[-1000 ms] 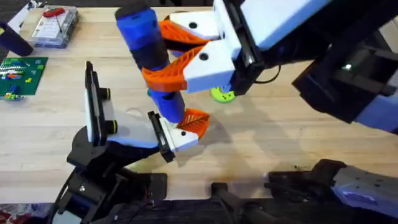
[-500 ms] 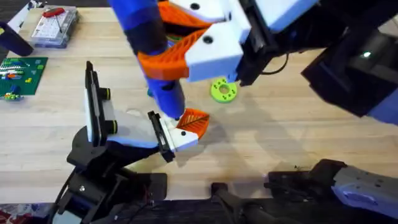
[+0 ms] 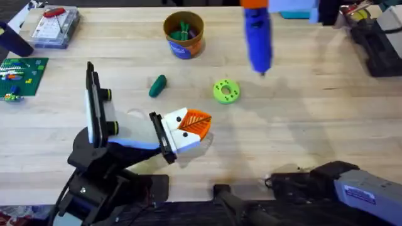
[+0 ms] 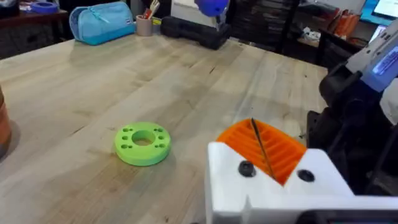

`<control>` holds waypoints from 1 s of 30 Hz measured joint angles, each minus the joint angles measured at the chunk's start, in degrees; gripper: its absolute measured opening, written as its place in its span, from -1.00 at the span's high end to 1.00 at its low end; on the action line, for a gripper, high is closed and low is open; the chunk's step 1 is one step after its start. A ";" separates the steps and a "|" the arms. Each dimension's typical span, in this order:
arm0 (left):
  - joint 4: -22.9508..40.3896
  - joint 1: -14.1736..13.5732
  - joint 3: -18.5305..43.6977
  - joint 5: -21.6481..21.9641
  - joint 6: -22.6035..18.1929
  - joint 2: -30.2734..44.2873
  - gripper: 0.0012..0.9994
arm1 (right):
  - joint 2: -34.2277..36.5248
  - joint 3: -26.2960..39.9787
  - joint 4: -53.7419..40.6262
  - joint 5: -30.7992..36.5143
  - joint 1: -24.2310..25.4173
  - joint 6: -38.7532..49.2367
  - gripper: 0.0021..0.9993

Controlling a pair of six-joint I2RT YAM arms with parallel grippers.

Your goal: Pick up the gripper from the table and insert it into the empty holder that is missing its gripper. Then pick up a screw, insert it into the mounting hole, and use the screwdriver to tighten it. Finally, clean up the table by picking up the vegetable and placing it into the bucket.

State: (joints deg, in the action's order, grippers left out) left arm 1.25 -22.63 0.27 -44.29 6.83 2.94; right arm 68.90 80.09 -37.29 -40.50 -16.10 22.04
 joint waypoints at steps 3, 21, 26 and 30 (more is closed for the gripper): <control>0.00 0.00 0.00 0.00 0.00 0.00 0.98 | -0.09 0.58 -5.69 8.30 0.88 7.04 0.86; 0.00 0.00 0.00 4.11 0.00 0.00 0.98 | 11.89 0.65 -10.45 35.61 0.97 18.58 0.95; -0.01 0.00 0.00 4.90 0.00 -0.02 0.98 | 26.37 0.75 -5.14 45.82 1.23 23.33 0.95; -0.01 0.00 0.00 4.96 0.00 0.00 0.98 | 33.66 0.75 -2.31 48.95 1.23 25.78 0.95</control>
State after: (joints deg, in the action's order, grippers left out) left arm 1.24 -22.63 0.27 -39.33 6.83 2.94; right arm 102.57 80.84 -39.60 8.45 -14.87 47.81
